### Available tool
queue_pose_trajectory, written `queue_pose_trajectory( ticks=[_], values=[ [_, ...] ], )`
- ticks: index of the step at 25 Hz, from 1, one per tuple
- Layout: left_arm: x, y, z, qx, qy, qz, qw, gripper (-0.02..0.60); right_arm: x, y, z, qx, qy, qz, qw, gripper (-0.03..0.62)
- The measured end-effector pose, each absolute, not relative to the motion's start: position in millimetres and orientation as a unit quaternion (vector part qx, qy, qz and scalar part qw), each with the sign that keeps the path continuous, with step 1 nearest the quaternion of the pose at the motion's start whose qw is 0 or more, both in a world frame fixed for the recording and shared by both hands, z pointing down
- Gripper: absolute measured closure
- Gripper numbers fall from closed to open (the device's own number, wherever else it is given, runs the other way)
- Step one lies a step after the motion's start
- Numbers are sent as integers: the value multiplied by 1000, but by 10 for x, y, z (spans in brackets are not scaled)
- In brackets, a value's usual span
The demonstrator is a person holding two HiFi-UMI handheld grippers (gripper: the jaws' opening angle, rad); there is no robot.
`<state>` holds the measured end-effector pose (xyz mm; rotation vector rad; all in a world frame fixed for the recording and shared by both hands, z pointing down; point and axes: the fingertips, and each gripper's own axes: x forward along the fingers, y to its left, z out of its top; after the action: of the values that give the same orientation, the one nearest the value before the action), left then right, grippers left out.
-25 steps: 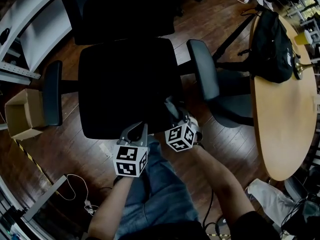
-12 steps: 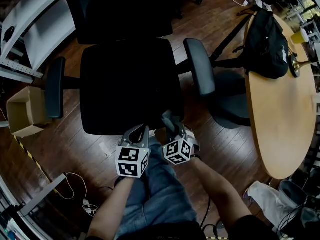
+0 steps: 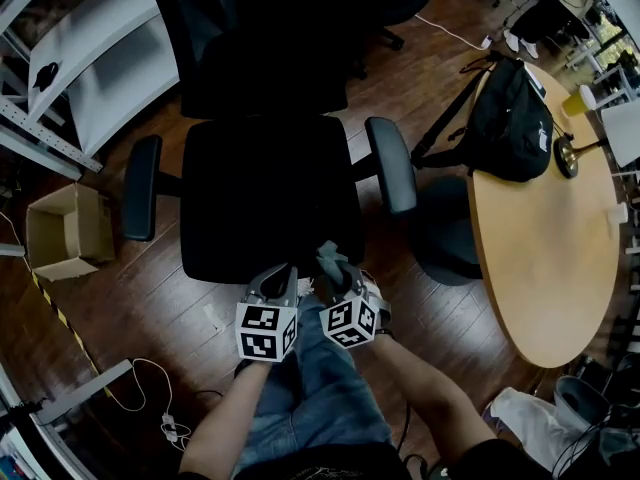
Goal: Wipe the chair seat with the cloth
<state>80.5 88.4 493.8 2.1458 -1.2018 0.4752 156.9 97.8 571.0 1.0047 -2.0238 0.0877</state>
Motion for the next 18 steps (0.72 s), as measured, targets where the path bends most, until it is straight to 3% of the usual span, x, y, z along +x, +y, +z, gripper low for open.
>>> queue_pose_trajectory(
  ticks=[8, 18],
  values=[
    [586, 1040, 4139, 821, -467, 154, 290, 583, 1222, 995, 4631, 420, -829, 26, 370, 582],
    [393, 1417, 3289, 822, -502, 93, 251, 583, 842, 1292, 3393, 438, -865, 41, 242, 582]
  ],
)
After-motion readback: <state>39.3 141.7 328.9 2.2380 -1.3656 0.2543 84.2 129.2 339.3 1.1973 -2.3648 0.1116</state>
